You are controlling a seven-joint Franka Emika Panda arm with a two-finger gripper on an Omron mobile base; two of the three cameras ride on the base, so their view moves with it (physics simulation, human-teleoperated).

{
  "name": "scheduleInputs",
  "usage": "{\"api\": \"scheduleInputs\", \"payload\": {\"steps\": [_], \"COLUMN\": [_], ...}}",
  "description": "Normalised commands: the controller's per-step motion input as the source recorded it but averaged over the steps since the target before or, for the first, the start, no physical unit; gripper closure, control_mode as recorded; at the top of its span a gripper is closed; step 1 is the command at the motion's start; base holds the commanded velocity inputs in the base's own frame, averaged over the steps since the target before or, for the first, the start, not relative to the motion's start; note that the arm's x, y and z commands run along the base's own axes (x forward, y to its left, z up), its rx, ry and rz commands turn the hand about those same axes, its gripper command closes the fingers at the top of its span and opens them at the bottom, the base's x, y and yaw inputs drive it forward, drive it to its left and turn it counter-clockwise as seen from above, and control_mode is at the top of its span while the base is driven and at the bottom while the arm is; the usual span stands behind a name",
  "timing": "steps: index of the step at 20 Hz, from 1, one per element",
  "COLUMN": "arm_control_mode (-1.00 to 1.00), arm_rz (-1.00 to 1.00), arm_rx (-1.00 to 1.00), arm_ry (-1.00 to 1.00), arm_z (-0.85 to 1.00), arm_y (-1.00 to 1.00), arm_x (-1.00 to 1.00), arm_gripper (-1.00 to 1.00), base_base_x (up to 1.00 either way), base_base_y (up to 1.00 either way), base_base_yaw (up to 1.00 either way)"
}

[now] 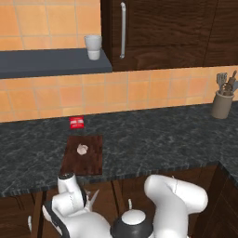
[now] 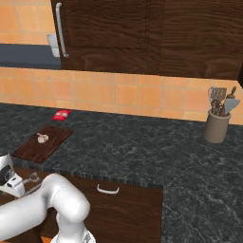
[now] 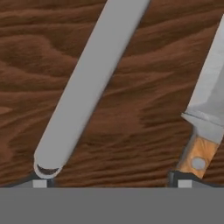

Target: Place the appropriate cutting tool for cutting the garlic skin on the cutting board.

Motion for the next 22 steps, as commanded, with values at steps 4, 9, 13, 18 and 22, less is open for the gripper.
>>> {"api": "scheduleInputs", "payload": {"steps": [4, 9, 13, 18, 22], "arm_control_mode": [-1.00, -1.00, -1.00, -1.00, -1.00], "arm_rz": [0.00, 0.00, 0.00, -0.04, -0.05], "arm_rx": [-0.01, 0.00, 0.00, -0.01, 0.00], "arm_ry": [0.04, 0.00, -0.05, -0.06, -0.07], "arm_z": [-0.48, -0.08, 0.01, 0.00, 0.03], "arm_y": [-0.14, -0.11, -0.27, -0.40, -0.31], "arm_x": [-0.41, -0.38, -0.78, -0.30, -0.16], "arm_gripper": [-1.00, -1.00, -1.00, -1.00, -1.00], "base_base_x": [0.00, 0.00, 0.00, 0.00, 0.00], "base_base_y": [0.00, 0.00, 0.00, 0.00, 0.00], "base_base_yaw": [0.00, 0.00, 0.00, 0.00, 0.00]}}
